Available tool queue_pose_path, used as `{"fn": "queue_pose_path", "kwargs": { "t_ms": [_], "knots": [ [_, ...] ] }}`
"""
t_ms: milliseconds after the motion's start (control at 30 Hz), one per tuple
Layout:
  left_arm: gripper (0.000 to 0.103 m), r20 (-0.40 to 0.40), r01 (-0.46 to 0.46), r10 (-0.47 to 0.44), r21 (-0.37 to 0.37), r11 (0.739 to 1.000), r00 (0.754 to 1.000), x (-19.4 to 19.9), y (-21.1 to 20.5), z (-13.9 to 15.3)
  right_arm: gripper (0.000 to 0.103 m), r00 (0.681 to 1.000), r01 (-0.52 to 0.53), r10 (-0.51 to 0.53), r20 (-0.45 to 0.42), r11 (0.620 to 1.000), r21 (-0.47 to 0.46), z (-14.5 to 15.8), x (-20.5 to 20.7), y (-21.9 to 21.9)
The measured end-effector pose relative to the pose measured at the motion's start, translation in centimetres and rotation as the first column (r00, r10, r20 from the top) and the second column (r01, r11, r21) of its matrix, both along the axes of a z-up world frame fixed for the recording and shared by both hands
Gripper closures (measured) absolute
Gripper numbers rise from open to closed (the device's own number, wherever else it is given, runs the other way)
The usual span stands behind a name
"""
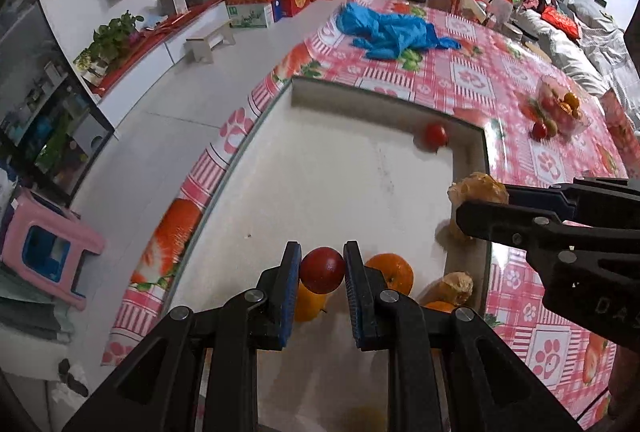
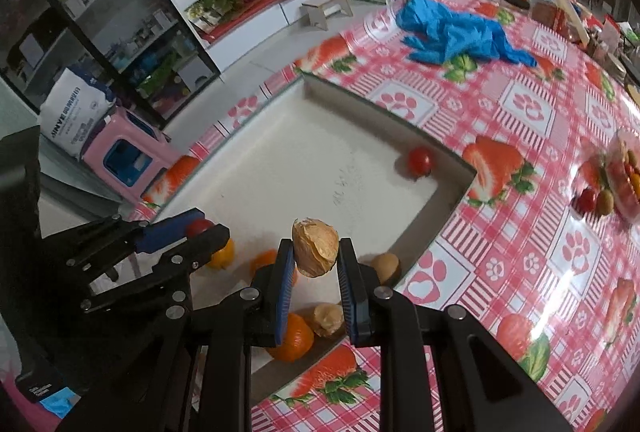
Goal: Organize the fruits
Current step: 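Hold the tomato and nut above the tray's fruit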
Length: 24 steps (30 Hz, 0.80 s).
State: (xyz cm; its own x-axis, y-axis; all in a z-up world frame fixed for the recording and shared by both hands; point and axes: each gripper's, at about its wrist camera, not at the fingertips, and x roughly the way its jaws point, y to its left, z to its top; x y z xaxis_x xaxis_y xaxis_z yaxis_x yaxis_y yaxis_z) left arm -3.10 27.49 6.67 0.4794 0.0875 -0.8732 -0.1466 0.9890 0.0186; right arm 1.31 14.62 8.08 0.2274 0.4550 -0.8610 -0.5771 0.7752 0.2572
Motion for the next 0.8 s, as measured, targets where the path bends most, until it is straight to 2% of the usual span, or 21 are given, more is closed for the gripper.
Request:
{"fn": "queue_pose_path", "kwargs": {
  "t_ms": [267,800],
  "knots": [
    [0.08,-0.018,0.012,-0.011,0.03,0.999,1.0,0.0,-0.5,-1.0,0.079,1.0,-0.006,0.005,-0.023,1.0,-0.027,-1.5,0.4,0.0],
    [0.08,-0.033,0.014,-0.013,0.042,0.999,0.999,0.0,-0.8,-1.7,0.079,0.999,-0.02,0.018,-0.049,0.998,-0.052,-3.0,0.1,0.3]
  ]
}}
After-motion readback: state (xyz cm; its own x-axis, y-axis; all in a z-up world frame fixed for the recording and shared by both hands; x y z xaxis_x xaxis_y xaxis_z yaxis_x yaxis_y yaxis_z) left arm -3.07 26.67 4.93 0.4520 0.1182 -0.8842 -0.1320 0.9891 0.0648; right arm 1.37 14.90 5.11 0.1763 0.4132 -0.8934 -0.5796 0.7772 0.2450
